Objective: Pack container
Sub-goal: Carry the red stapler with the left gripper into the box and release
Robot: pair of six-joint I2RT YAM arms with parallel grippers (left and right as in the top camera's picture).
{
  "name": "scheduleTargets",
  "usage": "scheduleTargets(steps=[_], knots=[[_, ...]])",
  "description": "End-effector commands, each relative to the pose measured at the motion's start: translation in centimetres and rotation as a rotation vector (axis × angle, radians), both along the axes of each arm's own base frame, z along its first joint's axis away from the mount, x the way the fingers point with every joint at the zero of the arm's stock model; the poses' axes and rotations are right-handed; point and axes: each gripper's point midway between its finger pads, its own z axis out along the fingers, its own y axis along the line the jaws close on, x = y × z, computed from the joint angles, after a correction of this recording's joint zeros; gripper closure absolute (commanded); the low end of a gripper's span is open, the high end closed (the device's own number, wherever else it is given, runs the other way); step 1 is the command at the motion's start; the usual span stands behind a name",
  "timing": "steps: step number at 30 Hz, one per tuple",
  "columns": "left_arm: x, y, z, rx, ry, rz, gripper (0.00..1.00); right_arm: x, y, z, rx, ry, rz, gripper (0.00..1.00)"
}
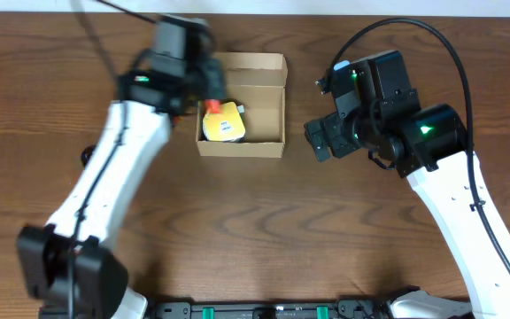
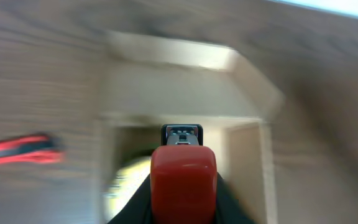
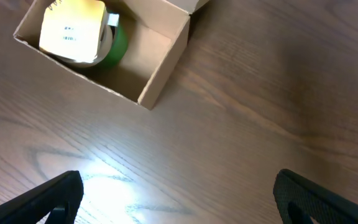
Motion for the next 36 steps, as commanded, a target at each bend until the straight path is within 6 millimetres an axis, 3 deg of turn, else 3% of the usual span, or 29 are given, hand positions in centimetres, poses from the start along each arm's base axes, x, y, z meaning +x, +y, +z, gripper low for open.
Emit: scheduleTargets(steps=[1, 6, 10, 15, 23, 24, 26, 27, 29, 32, 36], knots=[[-0.6, -3.7, -2.7, -0.049, 0.068, -0.051, 0.94, 0.0, -0.2, -0.3, -0.009, 0.007, 0.005, 0.01], [-1.0, -7.9, -5.1, -0.082, 0.095, -0.127, 0.94, 0.0, -0.2, -0.3, -0.009, 0.007, 0.005, 0.01], [-0.9, -9.7, -7.2, -0.101, 0.131, -0.133, 0.94, 0.0, -0.2, -0.3, -0.009, 0.007, 0.005, 0.01], [-0.6, -10.3, -9.3, -0.108, 0.164, -0.110, 0.94, 0.0, -0.2, -0.3, -0.009, 0.007, 0.005, 0.01], [-0.3, -10.6, -10.3, -0.103, 0.166, -0.110, 0.93, 0.0, -0.2, -0.3, -0.009, 0.007, 0.005, 0.01], [-0.3, -10.6, -10.3, -0.103, 0.166, -0.110, 0.83, 0.0, -0.2, -0.3, -0.009, 0.007, 0.005, 0.01], [-0.3, -10.7, -10.2, -0.109, 0.164, -0.115, 0.40, 0.0, -0.2, -0.3, -0.009, 0.007, 0.005, 0.01], [-0.3, -11.0, -10.0, -0.122, 0.164, -0.124, 0.29, 0.0, -0.2, -0.3, -0.009, 0.007, 0.005, 0.01], [-0.6, -11.7, -9.4, -0.158, 0.166, -0.154, 0.22, 0.0, -0.2, -0.3, -0.009, 0.007, 0.005, 0.01], [-0.9, -12.3, -7.4, -0.194, 0.152, -0.187, 0.22, 0.0, -0.2, -0.3, -0.009, 0.007, 0.004, 0.01], [-0.7, -10.6, -2.4, -0.152, 0.040, -0.157, 0.23, 0.0, -0.2, -0.3, -0.009, 0.007, 0.005, 0.01]])
